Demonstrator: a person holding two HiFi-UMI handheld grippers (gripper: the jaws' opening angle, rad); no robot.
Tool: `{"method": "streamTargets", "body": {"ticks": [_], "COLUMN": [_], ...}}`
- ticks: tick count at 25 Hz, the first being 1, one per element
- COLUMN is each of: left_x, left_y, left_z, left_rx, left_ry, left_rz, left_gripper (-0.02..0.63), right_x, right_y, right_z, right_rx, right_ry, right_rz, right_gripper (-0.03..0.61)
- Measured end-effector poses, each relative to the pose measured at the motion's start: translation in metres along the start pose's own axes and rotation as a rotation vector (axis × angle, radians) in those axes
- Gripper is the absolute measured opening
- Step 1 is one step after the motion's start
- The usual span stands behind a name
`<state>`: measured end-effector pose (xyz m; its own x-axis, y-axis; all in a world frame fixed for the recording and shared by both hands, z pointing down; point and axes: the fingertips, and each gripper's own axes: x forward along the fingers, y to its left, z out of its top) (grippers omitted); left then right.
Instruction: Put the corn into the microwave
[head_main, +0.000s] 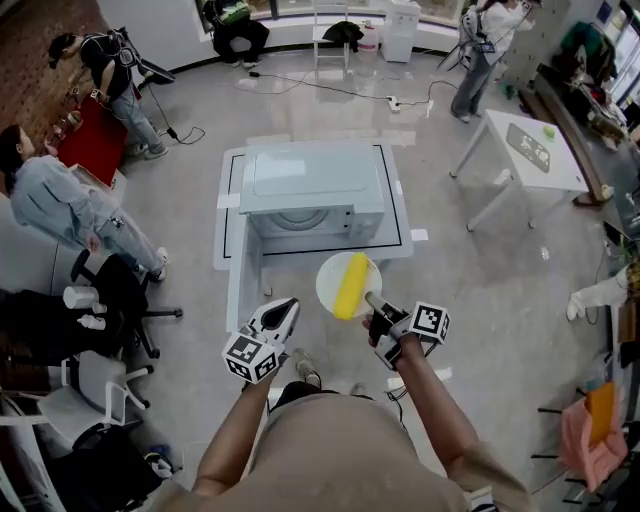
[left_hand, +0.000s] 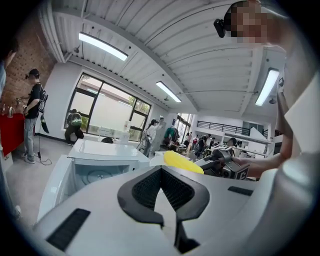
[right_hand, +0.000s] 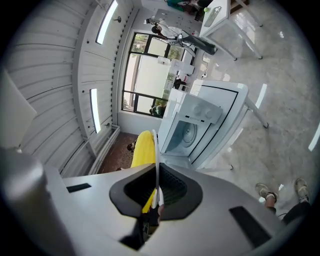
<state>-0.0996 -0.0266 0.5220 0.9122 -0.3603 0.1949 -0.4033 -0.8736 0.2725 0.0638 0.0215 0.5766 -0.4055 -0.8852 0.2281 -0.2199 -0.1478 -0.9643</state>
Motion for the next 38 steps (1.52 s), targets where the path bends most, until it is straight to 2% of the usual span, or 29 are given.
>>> {"method": "streamTargets", "body": {"ticks": [10,15,19,26,31,38], "left_x": [0.005,0.011,0.011,0.033,0.053,0.082], "left_y": [0.061,0.079,0.086,0.104,0.118,0.131], "left_z": [0.005,0.005,0.008,0.015,0.017,0.008], "left_rx": [0.010,0.038,0.030,0.001,-0.027,0.038], "left_ry": [0.039,0.052,0.045,0.042,0.067,0.103], "left_rz": [-0.070,-0.096,-0.095,-0.038,0.023,0.137], "left_gripper": [0.005,0.005,0.005,0.005,0.005,0.005], "right_x": [0.065,0.091,0.108,0.138,0.161,0.187], "right_y": [-0.001,-0.010,-0.017,-0.029,-0.047,-0.082], "right_z": [0.003,0.007,0.004,0.018,0.032,0.050], "right_rx": [0.003,0.018,0.012,0.020,-0.029,-0.025], "right_ry": [-0.043,-0.060,-0.034,0.047,0.155,0.254], "right_rz": [-0.019,-0.029,-0.038,-0.024,-0.050,-0.056], "right_gripper": [0.017,0.017,0.017,0.017,0.017,0.017]}}
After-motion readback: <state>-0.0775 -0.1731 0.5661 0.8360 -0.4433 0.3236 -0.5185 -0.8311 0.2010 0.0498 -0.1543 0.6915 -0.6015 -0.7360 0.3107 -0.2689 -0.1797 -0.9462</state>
